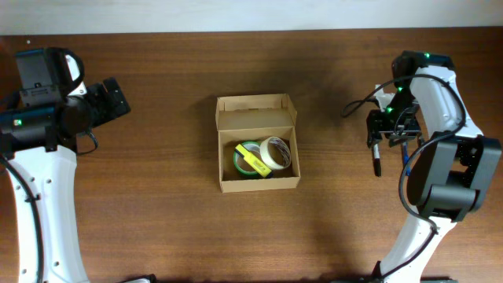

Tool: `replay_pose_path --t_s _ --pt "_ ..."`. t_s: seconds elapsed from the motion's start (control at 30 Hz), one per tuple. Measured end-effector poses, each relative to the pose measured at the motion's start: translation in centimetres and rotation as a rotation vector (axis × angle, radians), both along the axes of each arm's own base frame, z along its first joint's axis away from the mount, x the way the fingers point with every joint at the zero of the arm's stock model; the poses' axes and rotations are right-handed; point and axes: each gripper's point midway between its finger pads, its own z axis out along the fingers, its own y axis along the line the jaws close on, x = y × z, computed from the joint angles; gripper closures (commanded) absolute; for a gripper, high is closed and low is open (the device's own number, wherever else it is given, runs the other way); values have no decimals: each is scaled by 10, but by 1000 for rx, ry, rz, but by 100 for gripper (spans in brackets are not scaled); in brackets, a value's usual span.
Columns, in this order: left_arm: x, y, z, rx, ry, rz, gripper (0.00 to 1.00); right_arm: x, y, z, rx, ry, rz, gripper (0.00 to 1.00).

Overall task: Pack container
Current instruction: 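Open right gripper and move it back toward the pens, then lower right gripper onto black Sharpie marker and close to grasp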

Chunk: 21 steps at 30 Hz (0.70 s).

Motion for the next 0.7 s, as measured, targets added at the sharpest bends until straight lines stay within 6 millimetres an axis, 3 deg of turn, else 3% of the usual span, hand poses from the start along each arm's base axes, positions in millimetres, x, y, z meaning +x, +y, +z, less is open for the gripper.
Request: replay_pose_path --t_s 0.13,0.43,0.7 --pt "0 0 0 0 0 0 1 -3 -3 -10 1 4 -3 46" --pt "0 0 0 0 0 0 1 -37 1 -51 18 95 3 49" --pt "0 0 0 0 0 0 1 -47 3 -62 24 117 8 57"
